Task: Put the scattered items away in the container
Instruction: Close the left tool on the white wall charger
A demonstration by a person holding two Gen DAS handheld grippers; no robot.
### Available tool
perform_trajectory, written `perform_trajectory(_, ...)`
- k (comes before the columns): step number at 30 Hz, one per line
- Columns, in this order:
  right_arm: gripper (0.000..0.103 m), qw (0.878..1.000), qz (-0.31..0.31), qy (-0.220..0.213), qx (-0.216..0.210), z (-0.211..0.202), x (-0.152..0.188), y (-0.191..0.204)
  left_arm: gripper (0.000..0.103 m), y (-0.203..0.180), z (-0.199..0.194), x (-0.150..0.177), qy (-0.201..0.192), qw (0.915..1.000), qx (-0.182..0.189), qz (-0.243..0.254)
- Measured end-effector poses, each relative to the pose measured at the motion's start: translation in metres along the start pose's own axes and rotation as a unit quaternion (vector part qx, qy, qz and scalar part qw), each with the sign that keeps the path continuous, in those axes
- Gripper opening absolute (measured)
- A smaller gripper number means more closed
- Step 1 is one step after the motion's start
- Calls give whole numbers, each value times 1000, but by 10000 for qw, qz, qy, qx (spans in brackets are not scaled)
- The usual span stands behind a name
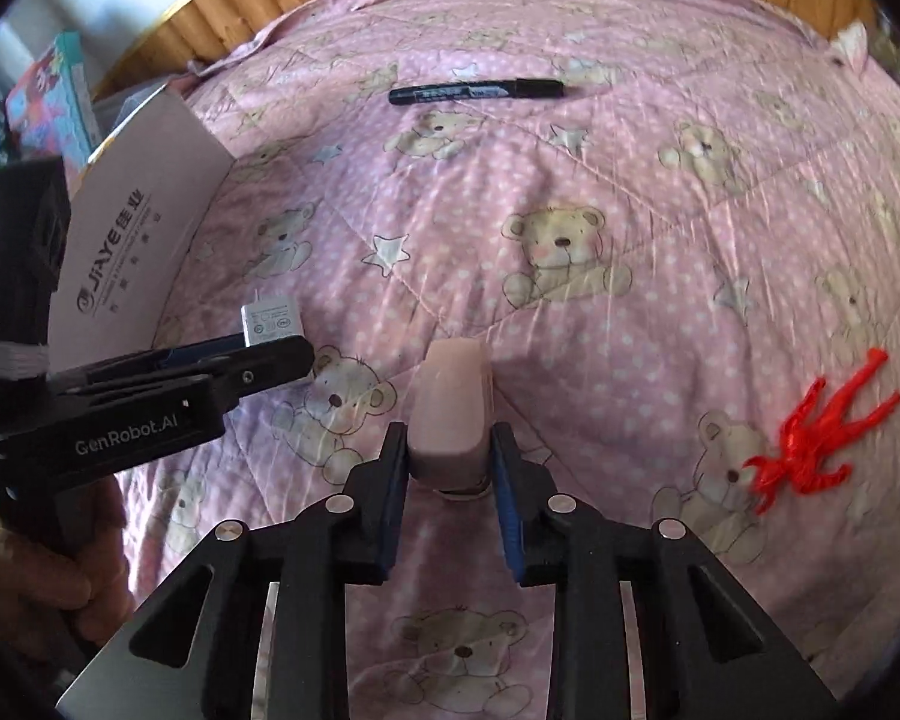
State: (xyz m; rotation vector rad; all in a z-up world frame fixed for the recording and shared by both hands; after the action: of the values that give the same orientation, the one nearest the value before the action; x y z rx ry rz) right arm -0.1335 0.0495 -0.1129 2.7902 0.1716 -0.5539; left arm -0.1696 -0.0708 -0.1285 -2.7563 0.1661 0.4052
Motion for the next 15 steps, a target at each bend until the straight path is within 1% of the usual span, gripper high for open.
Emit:
perform_trajectory(2, 28, 9983, 500, -43, -279, -3, 6, -5, 47, 9, -3, -2, -49, 9992, -351, 192)
perform_trajectory(3, 31, 9980, 529, -79, -329, -5, 8, -4, 47, 16, -5, -2, -55, 9990, -419, 166)
perform_trajectory(4, 31, 9980, 491, -137, -367, -8, 9, -2, 47, 23, -6, -3, -16, 9992, -399, 65)
perform_trajectory(5, 31, 9982, 439, -203, -345, -11, 10, 0, 47, 28, -7, -3, 18, 9994, -329, -43)
perform_trajectory(6, 38, 9988, 330, -250, -254, -13, 10, 3, 47, 29, -8, -4, 16, 9996, -262, -88)
perform_trajectory(9, 44, 9991, -9, -411, 95, -17, 6, 8, 48, 24, -9, -5, -60, 9995, -299, 39)
perform_trajectory(12, 45, 9984, -178, -453, 272, -14, 5, 10, 50, 13, -5, -8, -97, 9991, -314, 255)
perform_trajectory(15, 45, 9984, -25, -537, 185, -7, 4, 4, 52, 6, 0, -13, -197, 9982, -311, 469)
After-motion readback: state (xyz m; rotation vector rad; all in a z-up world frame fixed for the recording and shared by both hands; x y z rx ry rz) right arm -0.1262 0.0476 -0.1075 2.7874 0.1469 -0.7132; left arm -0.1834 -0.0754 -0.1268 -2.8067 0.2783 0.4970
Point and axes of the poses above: each gripper's, at about its wrist camera, not at the fingertips, and z roughly the way its jaws point, y to its left, x to its underside, the point moved 7 cm from there along z, roughly the way its jaws point, and after that the axes turned 6 degrees about -z, right-handed, at the moved point
